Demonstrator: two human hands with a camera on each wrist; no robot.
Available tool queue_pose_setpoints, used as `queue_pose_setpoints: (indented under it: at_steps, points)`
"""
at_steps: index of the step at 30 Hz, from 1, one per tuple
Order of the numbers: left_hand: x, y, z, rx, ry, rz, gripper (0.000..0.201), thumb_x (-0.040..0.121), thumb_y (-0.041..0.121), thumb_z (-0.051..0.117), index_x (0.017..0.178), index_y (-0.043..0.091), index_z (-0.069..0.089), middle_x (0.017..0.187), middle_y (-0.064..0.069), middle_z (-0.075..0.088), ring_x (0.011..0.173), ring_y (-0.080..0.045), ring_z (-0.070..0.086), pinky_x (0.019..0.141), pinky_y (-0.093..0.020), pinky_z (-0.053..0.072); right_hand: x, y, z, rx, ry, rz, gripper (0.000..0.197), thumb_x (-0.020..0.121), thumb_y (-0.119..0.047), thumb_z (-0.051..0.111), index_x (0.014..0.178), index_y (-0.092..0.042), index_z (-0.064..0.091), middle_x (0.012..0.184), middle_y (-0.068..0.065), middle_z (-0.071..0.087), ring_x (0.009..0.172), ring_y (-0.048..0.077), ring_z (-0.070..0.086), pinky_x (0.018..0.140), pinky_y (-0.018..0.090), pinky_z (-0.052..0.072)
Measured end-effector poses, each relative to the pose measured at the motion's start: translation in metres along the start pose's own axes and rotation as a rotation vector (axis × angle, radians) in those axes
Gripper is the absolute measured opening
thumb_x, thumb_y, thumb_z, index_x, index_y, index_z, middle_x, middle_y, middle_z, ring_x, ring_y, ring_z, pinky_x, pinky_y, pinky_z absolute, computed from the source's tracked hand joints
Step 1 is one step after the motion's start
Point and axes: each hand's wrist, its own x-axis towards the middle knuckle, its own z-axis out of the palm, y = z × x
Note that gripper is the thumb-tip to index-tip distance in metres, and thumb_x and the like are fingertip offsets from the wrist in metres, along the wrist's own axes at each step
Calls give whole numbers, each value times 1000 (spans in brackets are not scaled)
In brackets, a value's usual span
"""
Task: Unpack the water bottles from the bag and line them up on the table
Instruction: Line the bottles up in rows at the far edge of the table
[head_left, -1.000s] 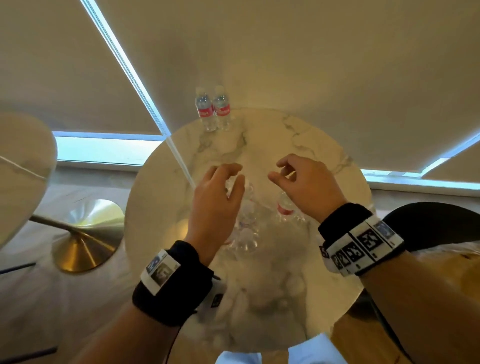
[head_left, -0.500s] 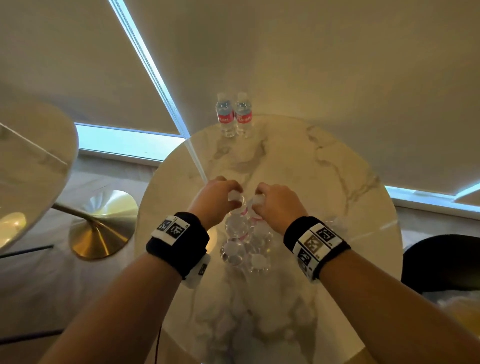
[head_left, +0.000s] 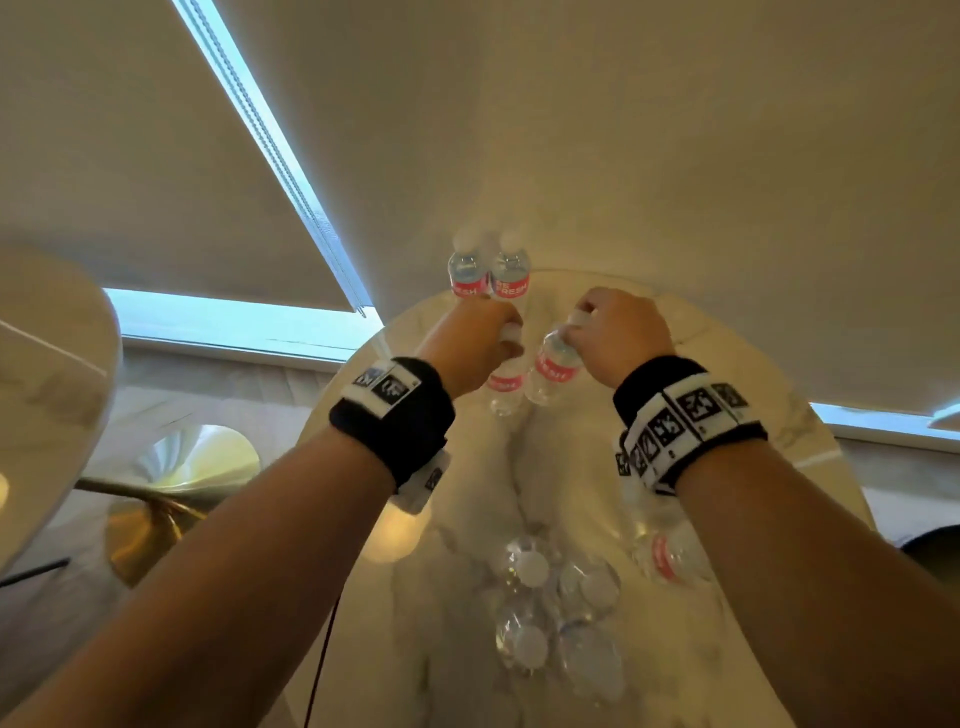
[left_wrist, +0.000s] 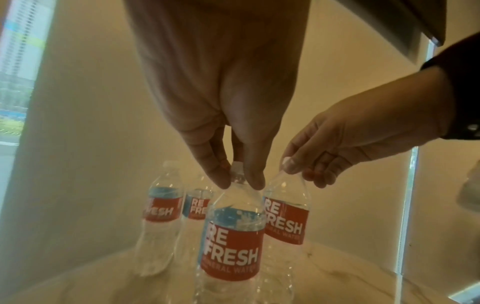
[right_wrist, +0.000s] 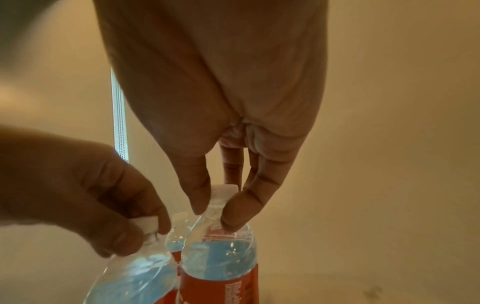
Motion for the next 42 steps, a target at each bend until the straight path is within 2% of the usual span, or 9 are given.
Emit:
queue_pose_setpoints:
  at_steps: [2, 5, 10, 19, 26, 29, 34, 37, 42]
  points:
    - [36, 1, -5, -7, -8, 53, 19, 94, 19, 63, 101, 3, 70, 108, -11, 69, 106, -30, 61, 88, -32, 44, 33, -2, -8, -57, 10, 10, 24, 86, -30, 67, 102, -12, 68, 96, 11, 67, 89, 32, 62, 69, 29, 42]
    - [83, -3, 0, 79, 2, 87, 27, 95, 24, 63, 117, 10, 69, 113, -10, 67, 109, -29, 58, 89, -31, 41, 74, 3, -15, -156, 12, -2, 26, 88, -26, 65, 109, -10, 68, 108, 15, 69, 98, 35, 63, 77, 35, 50]
    - [127, -4, 17, 100, 26, 36, 35, 92, 21, 66, 127, 16, 63, 117, -13, 59, 107, -32, 60, 87, -33, 45, 108, 20, -13, -190, 9, -37, 24, 88, -23, 63, 109, -12, 67, 109, 15, 68, 98, 35, 63, 72, 30, 45]
    - [151, -5, 36, 170, 68, -7, 31, 95, 20, 62, 124, 9, 62, 119, -15, 56, 102, -35, 61, 88, -38, 51, 123, 34, 0, -195, 16, -117, 26, 89, -23, 62, 114, -14, 66, 106, 16, 69, 96, 35, 63, 71, 30, 44]
    - [147, -2, 36, 158, 79, -35, 34, 96, 22, 62, 126, 6, 59, 119, -16, 55, 104, -35, 60, 86, -37, 49, 121, 35, -9, -131, -55, -80, 47, 88, -29, 69, 132, -16, 58, 125, 15, 65, 112, 34, 60, 88, 36, 49]
    - [133, 7, 27, 164, 86, -50, 45, 96, 29, 62, 132, 5, 54, 125, -17, 54, 112, -34, 58, 92, -38, 48, 109, 36, -16, -131, -87, -28, 70, 84, -34, 74, 145, -17, 43, 132, 18, 58, 117, 37, 58, 90, 38, 47]
    - [73, 49, 17, 95, 190, 76, 39, 98, 35, 56, 129, 11, 61, 123, -11, 60, 110, -28, 60, 93, -39, 52, 56, 52, -43, -163, -108, 43, 54, 84, -44, 71, 128, -15, 59, 125, 10, 64, 111, 29, 60, 86, 33, 46]
    - [23, 87, 25, -8, 38, 185, 31, 99, 36, 54, 118, 15, 69, 112, -5, 66, 97, -24, 64, 85, -38, 53, 5, 74, -63, -157, -144, 79, 42, 84, -44, 72, 115, -17, 65, 110, 5, 68, 101, 26, 63, 82, 32, 47]
    - [-39, 129, 60, 95, -256, 353, 27, 97, 43, 54, 110, 25, 69, 99, 1, 66, 86, -21, 65, 79, -40, 56, -93, 125, -74, -165, -253, 139, 36, 81, -47, 73, 104, -21, 66, 97, 1, 67, 87, 21, 62, 74, 32, 47]
